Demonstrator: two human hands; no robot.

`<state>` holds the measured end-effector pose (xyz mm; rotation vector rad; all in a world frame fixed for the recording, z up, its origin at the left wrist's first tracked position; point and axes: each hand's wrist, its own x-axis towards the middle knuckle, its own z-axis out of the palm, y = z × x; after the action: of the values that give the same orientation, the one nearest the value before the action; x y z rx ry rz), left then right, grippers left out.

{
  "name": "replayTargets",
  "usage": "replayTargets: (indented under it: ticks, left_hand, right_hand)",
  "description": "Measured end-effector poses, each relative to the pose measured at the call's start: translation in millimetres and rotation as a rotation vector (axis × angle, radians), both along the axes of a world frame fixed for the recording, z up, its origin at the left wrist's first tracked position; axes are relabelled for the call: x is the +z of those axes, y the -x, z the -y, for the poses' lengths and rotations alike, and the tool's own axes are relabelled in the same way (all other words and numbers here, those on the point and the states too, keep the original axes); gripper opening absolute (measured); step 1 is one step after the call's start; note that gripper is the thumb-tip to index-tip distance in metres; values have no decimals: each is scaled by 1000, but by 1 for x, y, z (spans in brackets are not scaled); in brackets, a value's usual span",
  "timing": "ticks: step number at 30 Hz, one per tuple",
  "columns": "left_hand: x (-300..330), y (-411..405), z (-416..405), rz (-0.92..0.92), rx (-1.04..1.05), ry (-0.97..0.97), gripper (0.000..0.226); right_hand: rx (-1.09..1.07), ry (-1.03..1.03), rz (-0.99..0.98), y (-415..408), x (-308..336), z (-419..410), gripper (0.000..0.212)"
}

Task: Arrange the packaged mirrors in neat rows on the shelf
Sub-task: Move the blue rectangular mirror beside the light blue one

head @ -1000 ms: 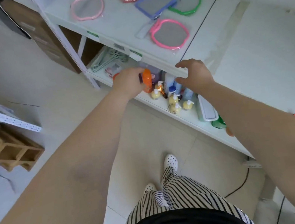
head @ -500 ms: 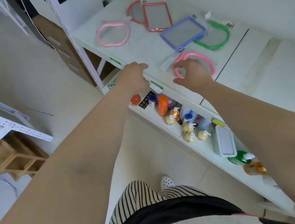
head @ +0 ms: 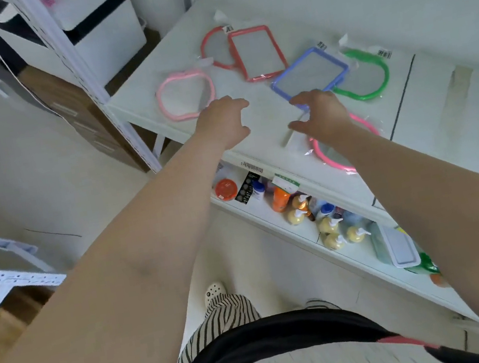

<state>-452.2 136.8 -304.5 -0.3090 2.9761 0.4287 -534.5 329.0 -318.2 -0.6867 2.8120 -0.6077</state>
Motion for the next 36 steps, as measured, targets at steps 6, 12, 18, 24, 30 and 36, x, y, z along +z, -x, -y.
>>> replayTargets:
  ticks: [6, 12, 18, 24, 30, 36]
  left_hand:
    - [-2, 36, 58, 17, -130, -16, 59]
    - [-7, 86, 65, -24, -232, -79, 59]
    - [-24, 137, 52, -19, -278, -161, 53]
    - [-42, 173, 43, -20, -333, -156, 40]
    - [-66, 206, 27, 140, -319, -288, 44]
    - [-86, 230, 7, 219, -171, -371, 57]
  right_hand:
    - [-188, -14, 8, 8, -6, 29, 50]
    - [-313, -42, 29, 22, -10, 31, 49]
    - [-460, -12, 59, 57, -23, 27, 47]
    - [-535, -50, 107, 80, -41, 23, 50]
    - [-632, -117, 125, 98, -56, 23, 53]
    - [-759, -135, 157, 112, -66, 33, 48]
